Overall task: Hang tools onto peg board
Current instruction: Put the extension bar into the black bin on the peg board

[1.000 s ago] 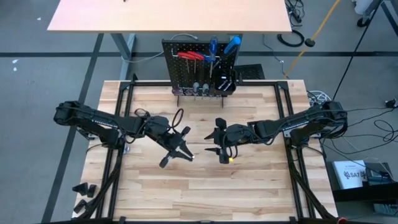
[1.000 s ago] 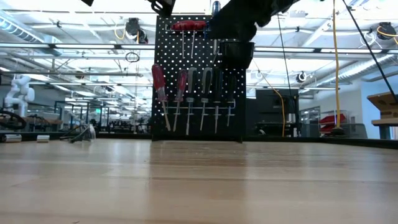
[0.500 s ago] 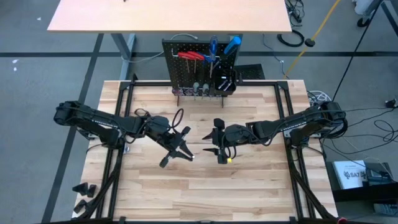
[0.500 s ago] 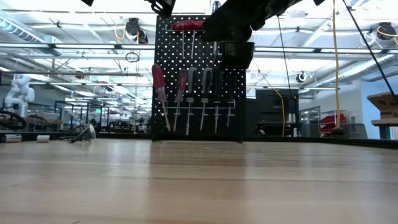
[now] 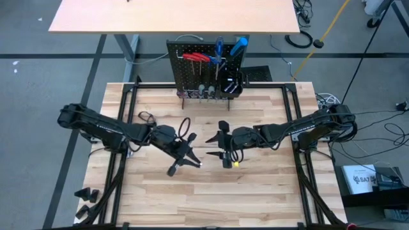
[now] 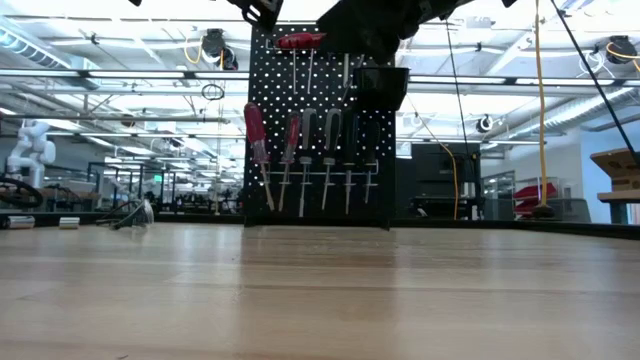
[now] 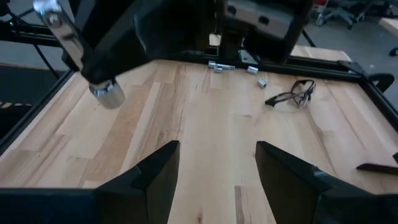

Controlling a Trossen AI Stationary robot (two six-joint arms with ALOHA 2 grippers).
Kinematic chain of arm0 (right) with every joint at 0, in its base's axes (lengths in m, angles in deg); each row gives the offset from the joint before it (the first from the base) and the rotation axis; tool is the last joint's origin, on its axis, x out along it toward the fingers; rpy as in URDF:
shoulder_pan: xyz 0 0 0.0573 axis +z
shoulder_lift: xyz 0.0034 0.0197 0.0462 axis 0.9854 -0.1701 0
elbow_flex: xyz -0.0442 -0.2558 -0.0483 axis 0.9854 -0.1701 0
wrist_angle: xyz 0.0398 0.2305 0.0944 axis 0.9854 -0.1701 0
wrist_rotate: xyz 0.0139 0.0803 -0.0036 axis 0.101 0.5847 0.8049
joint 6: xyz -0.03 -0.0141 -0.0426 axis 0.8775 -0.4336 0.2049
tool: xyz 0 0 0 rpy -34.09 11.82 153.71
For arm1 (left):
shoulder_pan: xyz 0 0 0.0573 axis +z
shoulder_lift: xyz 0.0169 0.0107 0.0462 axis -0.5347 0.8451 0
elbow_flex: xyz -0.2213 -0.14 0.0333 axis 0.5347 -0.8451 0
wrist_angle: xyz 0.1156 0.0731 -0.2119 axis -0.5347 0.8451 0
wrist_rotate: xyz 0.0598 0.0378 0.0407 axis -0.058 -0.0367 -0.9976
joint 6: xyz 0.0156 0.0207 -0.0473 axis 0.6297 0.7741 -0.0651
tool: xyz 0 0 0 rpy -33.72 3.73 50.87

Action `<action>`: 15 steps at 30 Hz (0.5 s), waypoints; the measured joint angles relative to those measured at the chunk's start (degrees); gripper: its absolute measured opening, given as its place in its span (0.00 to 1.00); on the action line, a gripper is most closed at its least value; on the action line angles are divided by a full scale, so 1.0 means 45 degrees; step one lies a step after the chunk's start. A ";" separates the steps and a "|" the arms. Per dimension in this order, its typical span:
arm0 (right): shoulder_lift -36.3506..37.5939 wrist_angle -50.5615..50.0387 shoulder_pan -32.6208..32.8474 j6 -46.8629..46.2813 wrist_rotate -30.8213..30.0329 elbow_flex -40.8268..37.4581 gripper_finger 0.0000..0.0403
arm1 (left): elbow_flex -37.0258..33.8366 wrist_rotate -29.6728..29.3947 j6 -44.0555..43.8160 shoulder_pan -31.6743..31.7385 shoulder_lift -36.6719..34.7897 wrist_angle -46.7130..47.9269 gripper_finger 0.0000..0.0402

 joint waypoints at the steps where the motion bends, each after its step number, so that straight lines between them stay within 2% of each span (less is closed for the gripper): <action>1: 0.0000 0.0072 0.0000 0.0047 0.0029 0.0000 0.51 | 0.0000 -0.0008 0.0000 -0.0011 0.0068 -0.0107 0.11; 6: 0.0000 0.0491 0.0000 0.0076 0.0133 0.0000 0.51 | 0.0000 -0.0023 0.0013 -0.0069 0.0487 -0.0751 0.11; 12: 0.0005 0.1025 0.0020 0.0177 0.1817 0.0002 0.51 | 0.0000 -0.0020 0.0019 -0.0068 0.0878 -0.1038 0.11; 15: 0.0005 0.1335 0.0167 0.0416 0.2038 0.0005 0.51 | 0.0000 -0.0020 0.0022 -0.0064 0.1065 -0.1310 0.11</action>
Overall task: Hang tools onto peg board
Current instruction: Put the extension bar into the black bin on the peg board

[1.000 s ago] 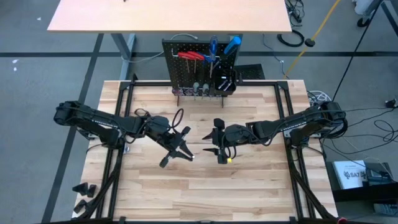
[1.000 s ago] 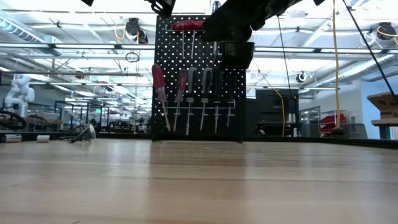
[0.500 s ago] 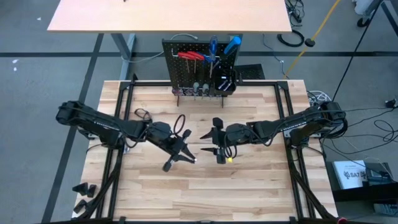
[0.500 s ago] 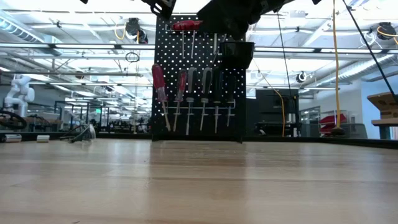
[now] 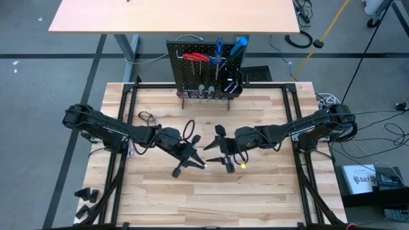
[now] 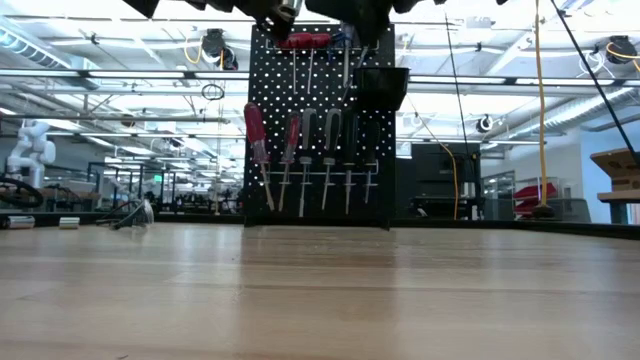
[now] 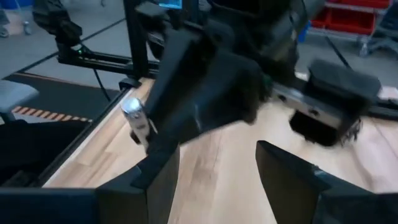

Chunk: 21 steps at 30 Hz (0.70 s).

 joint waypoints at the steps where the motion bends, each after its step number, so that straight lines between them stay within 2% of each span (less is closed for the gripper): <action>1: 0.0000 0.0072 0.0060 0.0180 0.0002 0.0000 0.51 | 0.0000 0.0000 0.0002 0.0000 0.0064 -0.0084 0.11; 10: 0.0006 0.0874 0.0577 0.1631 -0.0098 0.0000 0.51 | 0.0000 0.0059 0.0012 -0.0005 0.0352 -0.0310 0.11; 21: -0.0005 0.0932 0.0878 0.1811 -0.0088 0.0000 0.51 | -0.0005 0.0136 0.0250 -0.0005 0.0375 -0.0666 0.11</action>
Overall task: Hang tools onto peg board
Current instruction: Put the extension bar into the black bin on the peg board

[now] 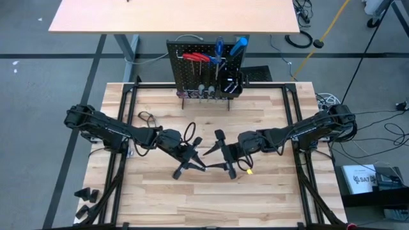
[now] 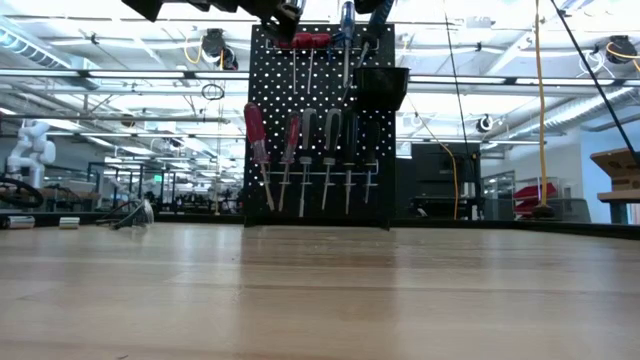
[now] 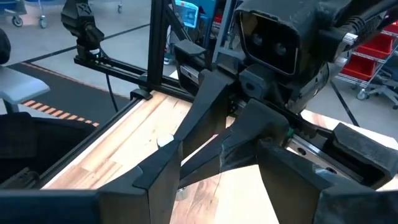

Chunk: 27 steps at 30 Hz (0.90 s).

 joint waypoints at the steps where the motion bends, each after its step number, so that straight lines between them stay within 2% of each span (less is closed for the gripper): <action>1: 0.0000 -0.0025 0.0028 -0.0004 -0.0002 0.0000 0.51 | -0.0003 0.0006 0.0000 0.0000 -0.0030 0.0029 0.11; 9: 0.0393 -0.1114 0.0323 -0.0009 0.0222 -0.0010 0.51 | 0.0000 0.0571 0.0013 0.0045 -0.0616 0.0608 0.11; 25: -0.0243 0.0716 0.0418 0.0620 0.0096 -0.0005 0.50 | 0.0004 0.0102 0.0298 0.0029 -0.0505 -0.0224 0.11; 27: -0.0243 0.0874 0.0412 0.0622 0.0057 -0.0005 0.48 | 0.0000 -0.0340 0.0301 0.0029 -0.0504 -0.0253 0.11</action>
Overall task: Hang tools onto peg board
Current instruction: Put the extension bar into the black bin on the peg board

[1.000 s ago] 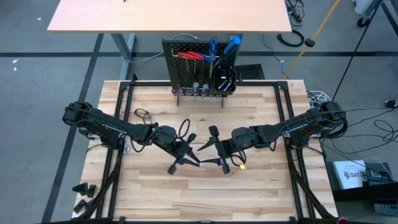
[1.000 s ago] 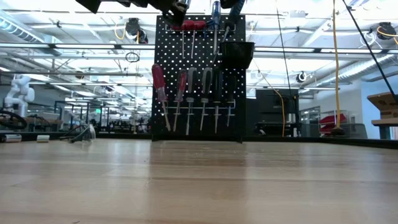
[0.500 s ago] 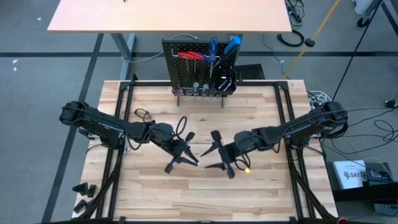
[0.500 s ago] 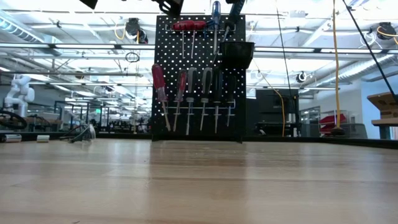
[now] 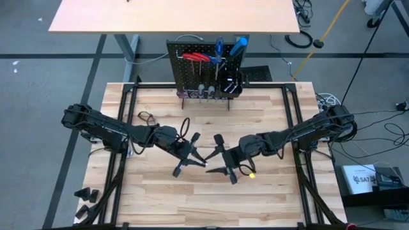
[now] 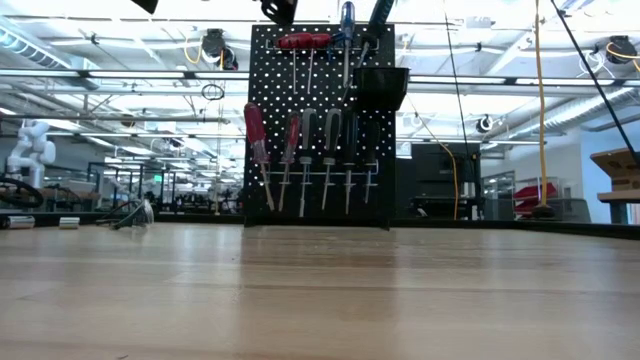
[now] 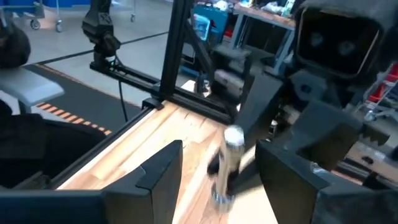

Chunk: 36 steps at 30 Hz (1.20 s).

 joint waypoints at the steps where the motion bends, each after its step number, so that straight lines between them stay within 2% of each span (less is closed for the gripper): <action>1: 0.0000 0.0102 -0.0005 -0.0003 -0.0020 0.0000 0.47 | 0.0000 -0.0196 0.0000 0.0000 -0.0005 0.0021 0.11; 19: 0.0010 0.0223 -0.0063 0.0215 -0.0051 0.0010 0.07 | 0.0000 -0.0316 0.0034 -0.0015 0.0000 -0.0252 0.11; 23: 0.0010 0.0228 -0.0063 0.0244 -0.0051 0.0010 0.07 | 0.0000 -0.0321 0.0024 -0.0015 -0.0002 -0.0254 0.12; 31: 0.0010 0.0051 -0.0057 0.0283 -0.0575 0.0005 0.07 | -0.0001 -0.0474 -0.0010 0.0000 -0.0005 -0.0240 0.24; 36: 0.0029 -0.0254 -0.0062 0.0283 -0.0774 0.0005 0.07 | 0.0000 -0.1177 0.0171 0.0007 -0.0010 0.0329 0.29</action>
